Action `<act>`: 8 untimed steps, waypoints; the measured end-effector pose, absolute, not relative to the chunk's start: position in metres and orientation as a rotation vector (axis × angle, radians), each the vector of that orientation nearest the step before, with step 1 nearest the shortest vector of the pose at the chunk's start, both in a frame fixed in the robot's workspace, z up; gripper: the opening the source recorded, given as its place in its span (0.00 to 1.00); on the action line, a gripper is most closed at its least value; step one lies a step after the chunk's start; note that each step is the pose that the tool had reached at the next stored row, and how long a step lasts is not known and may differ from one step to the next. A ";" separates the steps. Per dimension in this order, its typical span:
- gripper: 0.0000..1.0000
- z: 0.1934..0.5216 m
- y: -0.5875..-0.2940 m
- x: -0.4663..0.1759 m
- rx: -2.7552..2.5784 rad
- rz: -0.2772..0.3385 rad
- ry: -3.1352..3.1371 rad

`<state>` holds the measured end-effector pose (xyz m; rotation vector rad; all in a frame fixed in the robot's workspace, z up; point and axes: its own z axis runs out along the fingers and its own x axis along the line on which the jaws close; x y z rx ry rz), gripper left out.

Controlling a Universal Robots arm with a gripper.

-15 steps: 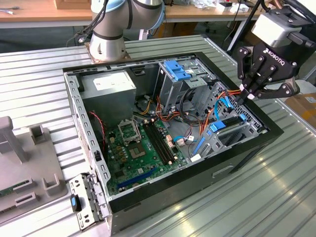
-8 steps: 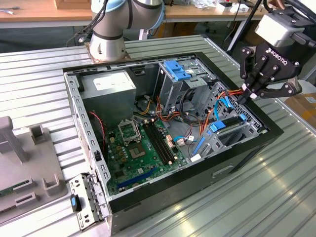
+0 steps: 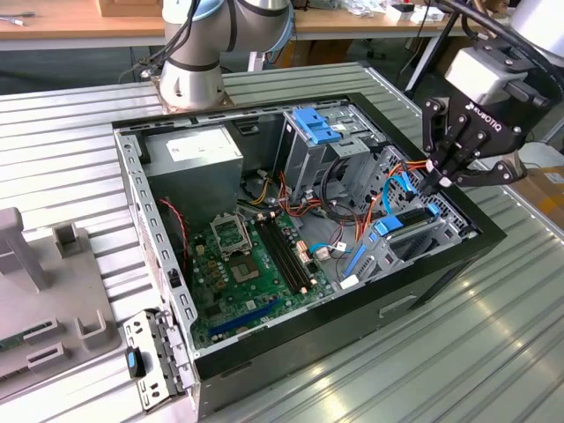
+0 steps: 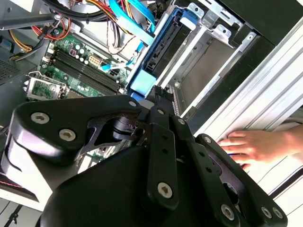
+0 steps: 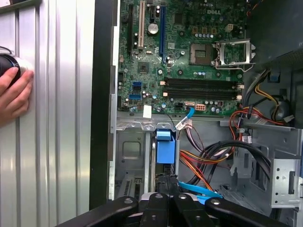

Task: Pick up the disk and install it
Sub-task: 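Pick up the disk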

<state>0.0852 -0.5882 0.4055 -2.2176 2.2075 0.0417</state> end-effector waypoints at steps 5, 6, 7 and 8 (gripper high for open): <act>0.11 0.405 -0.588 0.084 -2.217 0.042 2.207; 0.11 0.404 -0.588 0.082 -2.216 0.044 2.206; 0.11 0.403 -0.587 0.081 -2.215 0.046 2.205; 0.11 0.401 -0.586 0.081 -2.216 0.046 2.205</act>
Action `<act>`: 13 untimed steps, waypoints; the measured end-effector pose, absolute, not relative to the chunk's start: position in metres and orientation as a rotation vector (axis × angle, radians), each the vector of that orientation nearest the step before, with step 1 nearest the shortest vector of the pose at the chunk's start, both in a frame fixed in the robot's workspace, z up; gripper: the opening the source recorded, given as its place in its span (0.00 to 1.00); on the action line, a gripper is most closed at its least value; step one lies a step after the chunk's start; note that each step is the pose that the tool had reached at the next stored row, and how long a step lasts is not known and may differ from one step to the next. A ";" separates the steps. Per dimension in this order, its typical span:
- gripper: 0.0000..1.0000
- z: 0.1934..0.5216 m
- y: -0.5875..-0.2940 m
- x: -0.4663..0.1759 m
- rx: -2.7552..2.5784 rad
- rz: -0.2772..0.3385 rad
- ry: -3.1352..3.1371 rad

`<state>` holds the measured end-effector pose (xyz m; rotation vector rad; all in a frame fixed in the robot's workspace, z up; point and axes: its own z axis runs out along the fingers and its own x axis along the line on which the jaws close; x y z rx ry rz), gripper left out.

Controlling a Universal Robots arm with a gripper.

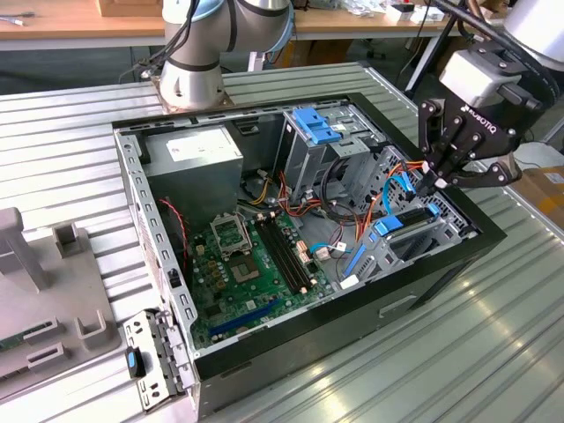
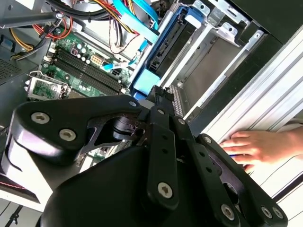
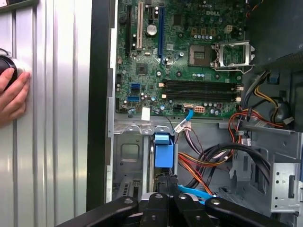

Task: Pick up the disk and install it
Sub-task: 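Pick up the disk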

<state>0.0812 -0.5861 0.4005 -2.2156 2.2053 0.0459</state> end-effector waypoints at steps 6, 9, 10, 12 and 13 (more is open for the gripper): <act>0.11 0.388 -0.585 0.081 -2.215 0.046 2.205; 0.11 0.387 -0.585 0.081 -2.215 0.046 2.205; 0.11 0.387 -0.585 0.081 -2.215 0.046 2.205; 0.11 0.387 -0.582 0.081 -2.215 0.046 2.205; 0.11 0.387 -0.581 0.080 -2.215 0.046 2.205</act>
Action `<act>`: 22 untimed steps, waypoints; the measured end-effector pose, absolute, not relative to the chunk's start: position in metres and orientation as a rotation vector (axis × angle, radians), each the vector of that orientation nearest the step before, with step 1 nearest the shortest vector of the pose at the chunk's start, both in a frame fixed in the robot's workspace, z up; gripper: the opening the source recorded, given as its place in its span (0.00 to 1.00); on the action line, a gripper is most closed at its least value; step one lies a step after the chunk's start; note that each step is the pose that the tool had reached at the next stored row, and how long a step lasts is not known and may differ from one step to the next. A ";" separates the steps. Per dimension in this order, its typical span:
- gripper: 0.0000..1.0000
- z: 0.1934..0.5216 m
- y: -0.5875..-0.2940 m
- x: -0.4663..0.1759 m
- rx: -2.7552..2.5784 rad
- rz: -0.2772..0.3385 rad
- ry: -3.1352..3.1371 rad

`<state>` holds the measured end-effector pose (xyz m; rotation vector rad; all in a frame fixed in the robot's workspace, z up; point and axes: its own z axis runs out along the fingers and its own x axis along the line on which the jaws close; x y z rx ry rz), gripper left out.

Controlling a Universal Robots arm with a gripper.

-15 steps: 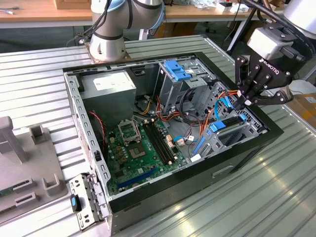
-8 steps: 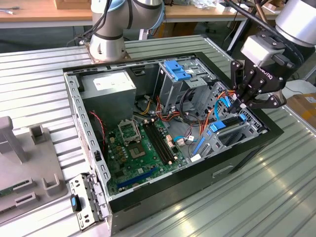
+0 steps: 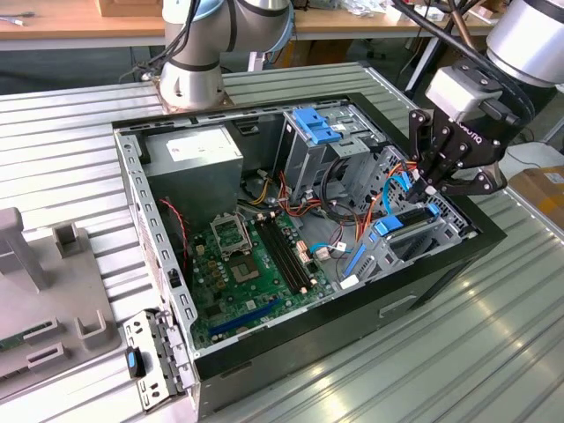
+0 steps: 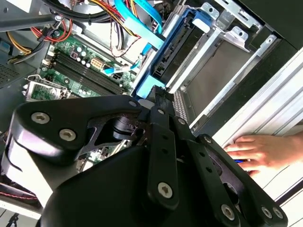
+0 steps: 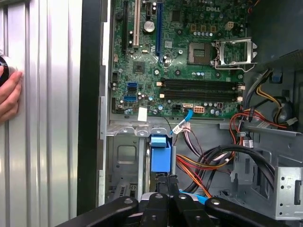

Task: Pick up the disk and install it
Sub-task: 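Pick up the disk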

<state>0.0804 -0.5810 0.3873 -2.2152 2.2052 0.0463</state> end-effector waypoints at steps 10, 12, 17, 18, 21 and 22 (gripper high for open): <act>0.11 0.373 -0.578 0.079 -2.215 0.046 2.205; 0.11 0.370 -0.578 0.079 -2.215 0.047 2.205; 0.11 0.364 -0.578 0.079 -2.215 0.046 2.205; 0.11 0.363 -0.578 0.079 -2.215 0.047 2.205; 0.11 0.359 -0.578 0.079 -2.214 0.049 2.204; 0.11 0.358 -0.578 0.079 -2.214 0.048 2.204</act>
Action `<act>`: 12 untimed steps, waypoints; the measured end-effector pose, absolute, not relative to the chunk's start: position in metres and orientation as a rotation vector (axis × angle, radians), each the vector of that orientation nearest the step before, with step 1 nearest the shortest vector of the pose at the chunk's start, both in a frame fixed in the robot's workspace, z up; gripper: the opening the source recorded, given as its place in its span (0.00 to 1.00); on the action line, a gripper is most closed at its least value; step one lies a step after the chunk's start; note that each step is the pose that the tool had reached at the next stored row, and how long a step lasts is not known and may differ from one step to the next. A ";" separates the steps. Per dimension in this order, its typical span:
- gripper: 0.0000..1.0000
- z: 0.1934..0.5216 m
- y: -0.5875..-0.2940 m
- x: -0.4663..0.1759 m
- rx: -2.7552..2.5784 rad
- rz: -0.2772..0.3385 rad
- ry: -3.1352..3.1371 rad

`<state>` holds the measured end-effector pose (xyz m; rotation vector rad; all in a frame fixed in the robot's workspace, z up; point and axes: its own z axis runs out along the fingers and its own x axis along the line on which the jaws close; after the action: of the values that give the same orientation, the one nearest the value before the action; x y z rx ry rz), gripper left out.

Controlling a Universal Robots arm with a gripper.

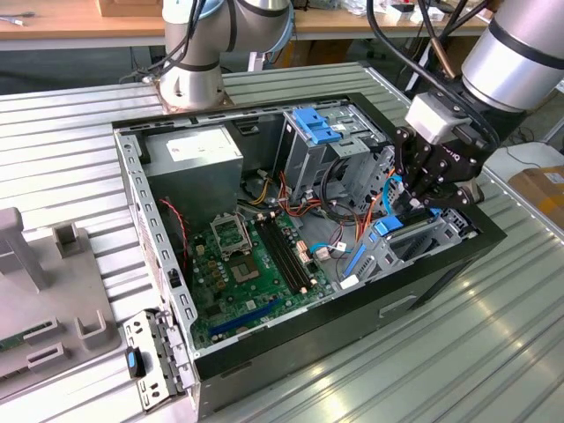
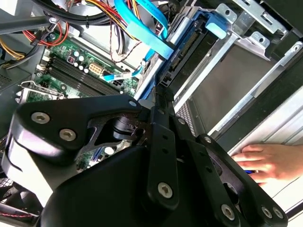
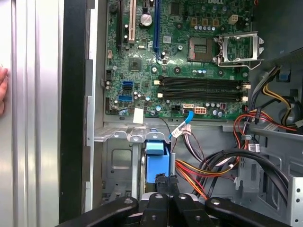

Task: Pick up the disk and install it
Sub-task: 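Pick up the disk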

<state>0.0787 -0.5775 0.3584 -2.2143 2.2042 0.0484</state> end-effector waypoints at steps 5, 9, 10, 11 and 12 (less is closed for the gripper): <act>0.11 0.357 -0.578 0.079 -2.214 0.049 2.204; 0.11 0.355 -0.580 0.079 -2.211 0.054 2.201; 0.11 0.354 -0.580 0.079 -2.211 0.055 2.201; 0.11 0.353 -0.580 0.079 -2.211 0.055 2.201; 0.11 0.351 -0.580 0.079 -2.212 0.054 2.201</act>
<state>0.0787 -0.5799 0.3511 -2.2116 2.2013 0.0544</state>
